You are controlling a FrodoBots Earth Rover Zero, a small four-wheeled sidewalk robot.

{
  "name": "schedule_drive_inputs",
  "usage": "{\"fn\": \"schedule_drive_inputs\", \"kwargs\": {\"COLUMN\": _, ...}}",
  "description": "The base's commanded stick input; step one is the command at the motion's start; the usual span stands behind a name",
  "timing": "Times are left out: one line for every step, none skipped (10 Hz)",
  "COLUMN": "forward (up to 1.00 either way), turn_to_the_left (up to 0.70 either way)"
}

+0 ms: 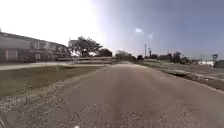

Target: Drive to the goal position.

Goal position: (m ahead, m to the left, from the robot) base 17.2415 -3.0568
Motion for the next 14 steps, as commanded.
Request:
{"fn": "schedule_drive_inputs", "kwargs": {"forward": 1.0, "turn_to_the_left": -0.03}}
{"fn": "schedule_drive_inputs", "kwargs": {"forward": 1.0, "turn_to_the_left": -0.03}}
{"fn": "schedule_drive_inputs", "kwargs": {"forward": 1.0, "turn_to_the_left": -0.03}}
{"fn": "schedule_drive_inputs", "kwargs": {"forward": 1.0, "turn_to_the_left": -0.03}}
{"fn": "schedule_drive_inputs", "kwargs": {"forward": 1.0, "turn_to_the_left": -0.03}}
{"fn": "schedule_drive_inputs", "kwargs": {"forward": 1.0, "turn_to_the_left": -0.04}}
{"fn": "schedule_drive_inputs", "kwargs": {"forward": 1.0, "turn_to_the_left": -0.05}}
{"fn": "schedule_drive_inputs", "kwargs": {"forward": 1.0, "turn_to_the_left": -0.06}}
{"fn": "schedule_drive_inputs", "kwargs": {"forward": 1.0, "turn_to_the_left": -0.06}}
{"fn": "schedule_drive_inputs", "kwargs": {"forward": 1.0, "turn_to_the_left": -0.08}}
{"fn": "schedule_drive_inputs", "kwargs": {"forward": 1.0, "turn_to_the_left": -0.1}}
{"fn": "schedule_drive_inputs", "kwargs": {"forward": 1.0, "turn_to_the_left": -0.1}}
{"fn": "schedule_drive_inputs", "kwargs": {"forward": 1.0, "turn_to_the_left": -0.1}}
{"fn": "schedule_drive_inputs", "kwargs": {"forward": 1.0, "turn_to_the_left": -0.1}}
